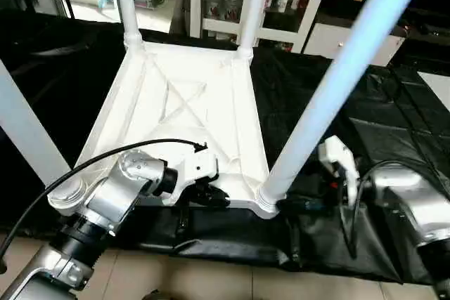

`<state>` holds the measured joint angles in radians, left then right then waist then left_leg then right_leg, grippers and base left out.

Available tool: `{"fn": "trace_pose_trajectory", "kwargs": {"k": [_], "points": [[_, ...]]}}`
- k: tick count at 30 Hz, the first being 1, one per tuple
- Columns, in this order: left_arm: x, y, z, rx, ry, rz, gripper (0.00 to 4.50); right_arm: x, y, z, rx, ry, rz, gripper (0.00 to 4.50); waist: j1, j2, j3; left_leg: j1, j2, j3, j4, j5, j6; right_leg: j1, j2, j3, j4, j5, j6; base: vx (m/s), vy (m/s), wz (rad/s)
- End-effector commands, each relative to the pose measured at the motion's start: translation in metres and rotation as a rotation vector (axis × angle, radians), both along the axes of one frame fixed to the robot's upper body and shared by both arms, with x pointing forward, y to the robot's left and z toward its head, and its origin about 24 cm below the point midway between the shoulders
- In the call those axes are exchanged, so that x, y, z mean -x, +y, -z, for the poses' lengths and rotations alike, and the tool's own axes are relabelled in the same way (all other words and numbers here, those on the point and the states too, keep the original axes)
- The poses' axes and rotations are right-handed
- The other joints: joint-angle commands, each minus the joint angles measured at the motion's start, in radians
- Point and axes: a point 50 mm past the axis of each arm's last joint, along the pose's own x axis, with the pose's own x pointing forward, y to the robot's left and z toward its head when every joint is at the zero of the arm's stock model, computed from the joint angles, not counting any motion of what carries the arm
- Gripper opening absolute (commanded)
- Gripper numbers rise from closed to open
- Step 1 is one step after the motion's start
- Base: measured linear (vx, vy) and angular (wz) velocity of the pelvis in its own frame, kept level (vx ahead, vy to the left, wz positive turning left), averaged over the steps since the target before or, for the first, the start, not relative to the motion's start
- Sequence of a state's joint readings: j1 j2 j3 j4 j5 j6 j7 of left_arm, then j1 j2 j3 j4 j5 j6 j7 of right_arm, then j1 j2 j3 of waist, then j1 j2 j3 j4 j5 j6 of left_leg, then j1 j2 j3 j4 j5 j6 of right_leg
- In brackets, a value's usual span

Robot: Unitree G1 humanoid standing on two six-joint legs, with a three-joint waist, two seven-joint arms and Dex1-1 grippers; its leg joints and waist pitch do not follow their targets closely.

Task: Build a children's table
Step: Rotate leg to tighten

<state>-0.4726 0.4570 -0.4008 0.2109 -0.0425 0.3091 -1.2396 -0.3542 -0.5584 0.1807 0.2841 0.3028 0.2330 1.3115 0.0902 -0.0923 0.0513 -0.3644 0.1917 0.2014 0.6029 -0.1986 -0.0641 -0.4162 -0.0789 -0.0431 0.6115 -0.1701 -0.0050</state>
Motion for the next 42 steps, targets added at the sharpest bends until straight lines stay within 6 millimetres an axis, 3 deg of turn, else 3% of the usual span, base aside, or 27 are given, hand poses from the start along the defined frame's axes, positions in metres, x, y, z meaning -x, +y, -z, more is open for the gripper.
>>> {"fn": "trace_pose_trajectory", "kwargs": {"k": [1,9,10,20,30,33,36,37,40,41,42], "points": [[0.004,-0.016,-0.001,0.072,0.015,0.058,0.0,-0.005,0.0,-0.004,0.015,-0.019,-0.003,3.96,-0.007,-0.005,-0.059,0.015,0.046,-0.018,-0.073,-0.164,0.043,0.04,-0.061,0.038,-0.068,-0.25,-0.196,0.0,0.0,0.0],[0.004,-0.017,-0.001,0.069,0.015,0.057,0.0,-0.009,0.009,-0.002,0.006,-0.012,-0.037,3.43,-0.007,-0.005,-0.061,0.015,0.045,-0.017,-0.071,-0.151,0.044,0.041,-0.062,0.038,-0.064,-0.234,-0.201,0.0,0.0,0.0],[0.004,-0.017,-0.001,0.069,0.015,0.056,0.0,-0.008,0.01,-0.002,0.006,-0.008,-0.044,3.18,-0.007,-0.005,-0.061,0.014,0.045,-0.017,-0.07,-0.15,0.045,0.042,-0.062,0.038,-0.064,-0.228,-0.205,0.0,0.0,0.0],[0.004,-0.015,-0.001,0.062,0.018,0.053,0.0,-0.009,0.013,0.004,0.023,0.025,-0.083,2.31,-0.006,-0.005,-0.061,0.014,0.045,-0.017,-0.069,-0.144,0.045,0.044,-0.062,0.038,-0.062,-0.226,-0.207,0.0,0.0,0.0],[0.003,-0.016,-0.001,0.067,0.019,0.052,0.0,-0.008,0.013,0.009,0.029,0.036,-0.082,2.05,-0.008,-0.004,-0.062,0.015,0.045,-0.017,-0.068,-0.15,0.044,0.044,-0.06,0.038,-0.061,-0.219,-0.211,0.0,0.0,0.0],[-0.007,-0.023,-0.003,0.097,-0.011,-0.043,0.0,-0.019,0.014,0.013,-0.017,0.05,0.102,2.03,-0.01,-0.004,-0.058,0.015,0.043,-0.018,-0.07,-0.182,0.035,0.042,-0.061,0.038,-0.068,-0.268,-0.204,0.0,0.0,0.0],[-0.018,-0.029,-0.004,0.111,-0.043,-0.14,0.0,-0.03,0.015,0.018,-0.041,0.054,0.271,2.02,-0.02,-0.006,-0.054,0.016,0.04,-0.024,-0.075,-0.242,-0.002,0.04,-0.064,0.035,-0.082,-0.403,-0.164,0.0,0.0,0.0],[-0.021,-0.031,-0.004,0.113,-0.052,-0.174,0.0,-0.032,0.015,0.021,-0.029,0.053,0.314,2.02,-0.029,-0.009,-0.057,0.01,0.039,-0.028,-0.076,-0.243,-0.014,0.044,-0.066,0.033,-0.082,-0.424,-0.148,0.0,0.0,0.0],[-0.033,-0.043,-0.007,0.133,-0.056,-0.298,0.0,-0.041,0.022,0.03,-0.029,0.096,0.495,2.0,-0.043,-0.01,-0.057,0.013,0.036,-0.027,-0.072,-0.249,-0.016,0.039,-0.064,0.033,-0.091,-0.457,-0.129,0.0,0.0,0.0],[-0.038,-0.048,-0.008,0.139,-0.059,-0.352,0.0,-0.044,0.026,0.032,-0.025,0.097,0.559,2.0,-0.049,-0.011,-0.058,0.004,0.034,-0.03,-0.074,-0.235,-0.013,0.045,-0.065,0.032,-0.09,-0.46,-0.121,0.0,0.0,0.0],[-0.041,-0.05,-0.008,0.139,-0.058,-0.381,0.0,-0.046,0.029,0.034,-0.017,0.092,0.59,1.99,-0.05,-0.01,-0.06,0.005,0.035,-0.031,-0.074,-0.229,-0.015,0.044,-0.065,0.031,-0.09,-0.458,-0.118,0.0,0.0,0.0]]}}
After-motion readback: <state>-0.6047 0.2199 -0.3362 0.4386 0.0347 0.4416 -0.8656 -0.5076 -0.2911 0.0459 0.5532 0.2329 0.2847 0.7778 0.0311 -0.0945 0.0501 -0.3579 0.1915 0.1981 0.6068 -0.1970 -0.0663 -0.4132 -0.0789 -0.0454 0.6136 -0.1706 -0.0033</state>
